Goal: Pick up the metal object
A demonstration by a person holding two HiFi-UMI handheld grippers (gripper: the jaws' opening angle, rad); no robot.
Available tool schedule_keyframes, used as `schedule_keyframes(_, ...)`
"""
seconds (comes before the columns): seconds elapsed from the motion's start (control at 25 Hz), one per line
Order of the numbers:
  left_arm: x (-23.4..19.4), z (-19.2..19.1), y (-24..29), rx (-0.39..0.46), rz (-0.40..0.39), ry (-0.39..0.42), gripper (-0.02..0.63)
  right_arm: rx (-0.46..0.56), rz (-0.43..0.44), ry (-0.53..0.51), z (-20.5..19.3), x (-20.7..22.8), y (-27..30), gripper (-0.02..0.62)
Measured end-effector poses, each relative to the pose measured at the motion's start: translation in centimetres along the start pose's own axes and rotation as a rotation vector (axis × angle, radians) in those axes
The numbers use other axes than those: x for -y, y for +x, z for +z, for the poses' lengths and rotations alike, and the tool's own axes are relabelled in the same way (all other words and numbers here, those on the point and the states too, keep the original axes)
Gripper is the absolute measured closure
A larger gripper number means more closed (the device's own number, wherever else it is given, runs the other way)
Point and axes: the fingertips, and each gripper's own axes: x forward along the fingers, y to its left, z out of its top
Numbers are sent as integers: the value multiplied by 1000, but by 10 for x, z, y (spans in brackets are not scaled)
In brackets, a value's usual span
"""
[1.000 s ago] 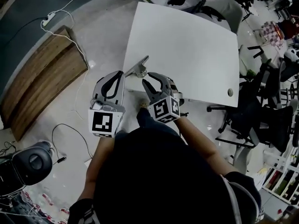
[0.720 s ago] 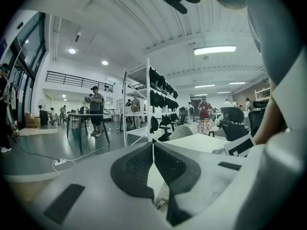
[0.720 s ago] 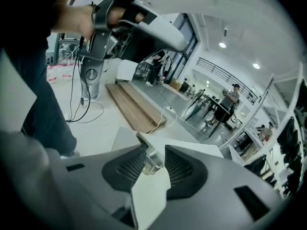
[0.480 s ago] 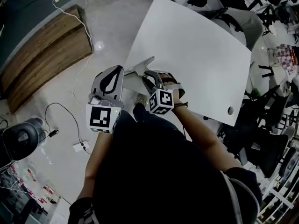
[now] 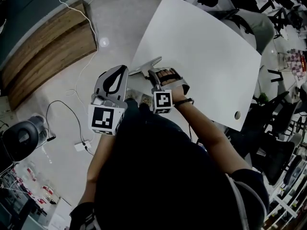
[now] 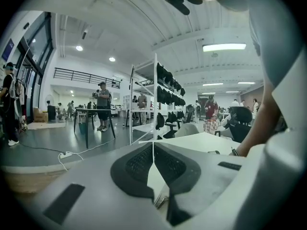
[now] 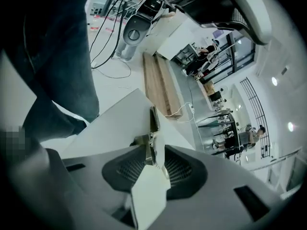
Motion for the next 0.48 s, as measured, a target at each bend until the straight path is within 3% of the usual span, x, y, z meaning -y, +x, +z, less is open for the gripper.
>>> schedule_keyframes(0.28, -11, 5, 3, -27, -40, 9, 577, 4, -29, -118, 10, 10, 1, 529)
schedule_keyframes(0.48, -20, 7, 5, -32, -69, 23, 577, 21, -70, -41, 17, 18, 2, 555)
